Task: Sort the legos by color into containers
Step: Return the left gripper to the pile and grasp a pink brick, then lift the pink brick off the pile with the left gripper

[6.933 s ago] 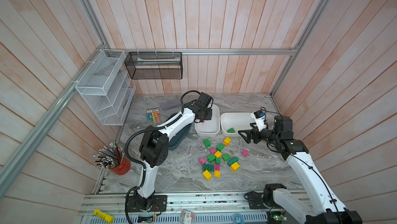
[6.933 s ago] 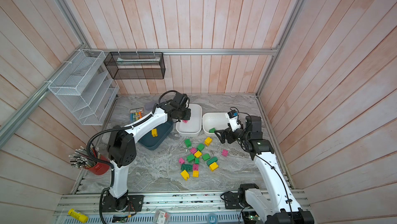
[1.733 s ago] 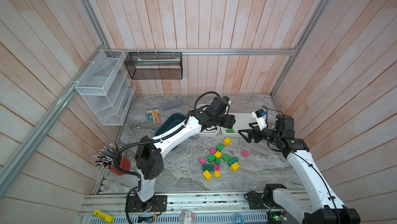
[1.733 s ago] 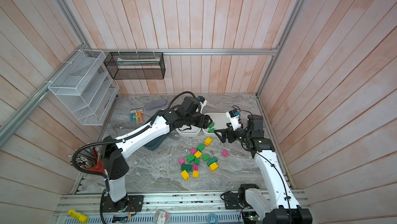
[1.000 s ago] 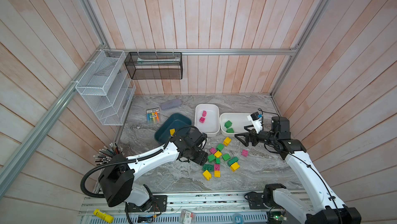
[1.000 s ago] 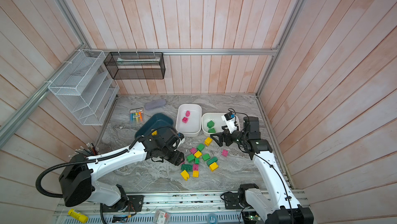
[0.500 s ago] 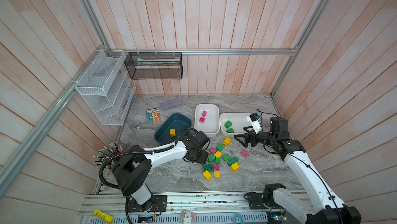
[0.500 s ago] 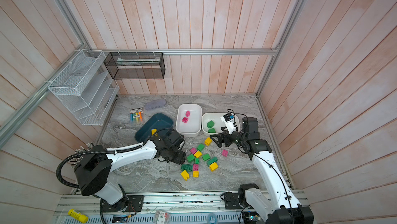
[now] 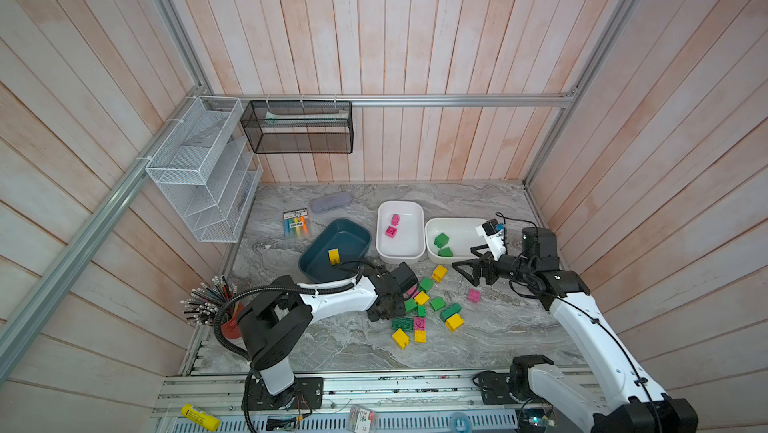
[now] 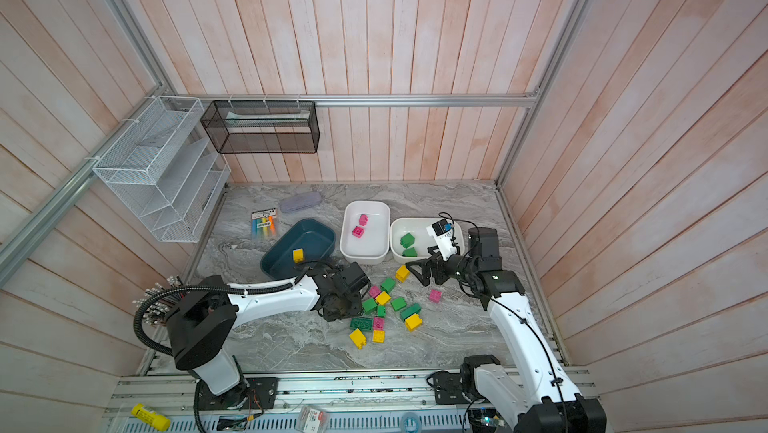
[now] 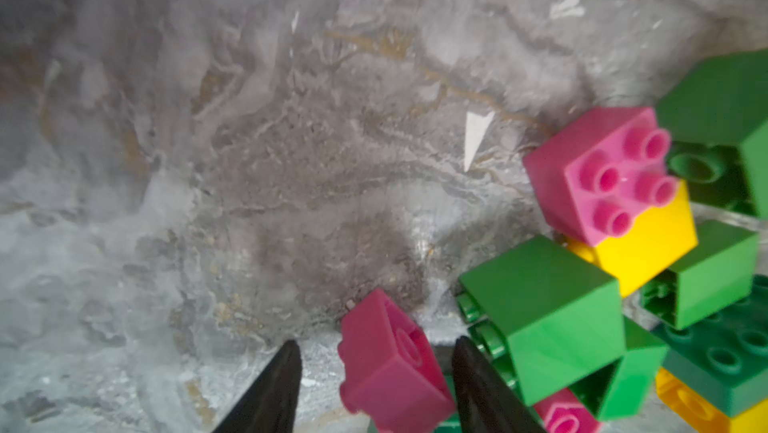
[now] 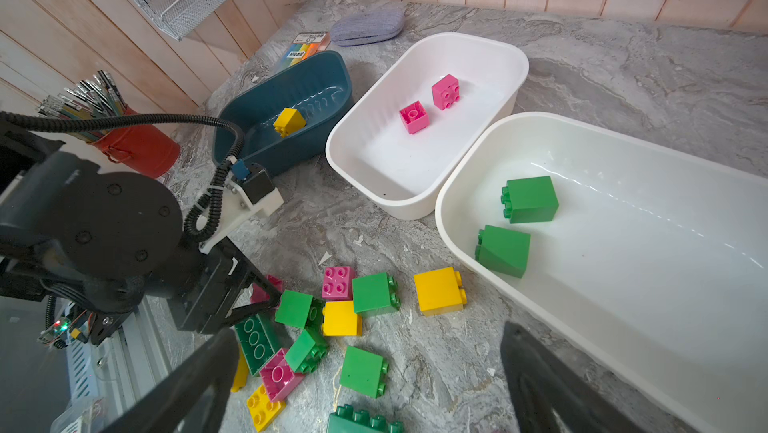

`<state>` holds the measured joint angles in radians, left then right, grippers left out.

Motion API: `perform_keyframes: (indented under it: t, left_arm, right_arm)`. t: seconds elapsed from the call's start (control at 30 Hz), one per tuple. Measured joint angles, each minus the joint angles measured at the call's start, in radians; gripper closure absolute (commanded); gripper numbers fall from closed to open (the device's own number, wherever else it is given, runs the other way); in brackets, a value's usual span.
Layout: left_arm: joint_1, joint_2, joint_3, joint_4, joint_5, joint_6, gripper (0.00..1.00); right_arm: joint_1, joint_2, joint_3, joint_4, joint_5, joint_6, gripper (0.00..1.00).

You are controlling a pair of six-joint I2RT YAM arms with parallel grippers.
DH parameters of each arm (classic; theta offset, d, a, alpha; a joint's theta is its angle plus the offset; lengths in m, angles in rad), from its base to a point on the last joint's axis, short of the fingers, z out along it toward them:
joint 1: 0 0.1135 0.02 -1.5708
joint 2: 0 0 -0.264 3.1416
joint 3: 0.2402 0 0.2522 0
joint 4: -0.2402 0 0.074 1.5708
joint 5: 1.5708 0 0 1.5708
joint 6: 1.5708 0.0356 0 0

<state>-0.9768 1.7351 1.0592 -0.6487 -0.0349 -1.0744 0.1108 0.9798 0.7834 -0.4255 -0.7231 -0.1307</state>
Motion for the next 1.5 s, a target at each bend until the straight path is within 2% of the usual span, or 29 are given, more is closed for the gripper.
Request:
perform_keyframes:
  t: [0.2, 0.47, 0.53, 0.8, 1.03, 1.17, 1.37, 1.5]
  left_arm:
    - [-0.011, 0.003, -0.005, 0.009, 0.0, -0.05, 0.54]
    - [-0.005, 0.003, -0.011, 0.001, -0.024, -0.052, 0.57]
    - [0.002, 0.003, -0.013, -0.002, -0.026, -0.05, 0.54]
    - [0.051, 0.004, -0.017, 0.018, -0.026, -0.003, 0.54]
    - [0.059, 0.026, 0.007, 0.029, -0.021, 0.037, 0.4]
    - [0.058, 0.041, 0.027, 0.028, -0.021, 0.042, 0.39]
    - [0.043, 0.041, 0.029, 0.008, -0.034, -0.048, 0.38]
    - [0.031, 0.07, 0.084, -0.066, -0.07, -0.153, 0.42]
  right_arm:
    - [0.0, 0.0, 0.0, 0.002, 0.0, 0.0, 0.02]
    - [0.0, 0.0, -0.001, 0.005, 0.0, 0.0, 0.02]
    - [0.0, 0.0, -0.001, 0.006, 0.0, 0.0, 0.02]
    - [0.0, 0.0, -0.003, 0.006, 0.0, 0.0, 0.02]
    - [0.0, 0.001, -0.003, 0.006, 0.0, 0.0, 0.02]
    - [0.0, 0.005, -0.003, 0.006, 0.0, -0.001, 0.02]
    - [0.0, 0.01, -0.003, 0.012, -0.001, -0.001, 0.02]
    - [0.0, 0.021, -0.003, 0.018, -0.002, -0.003, 0.02]
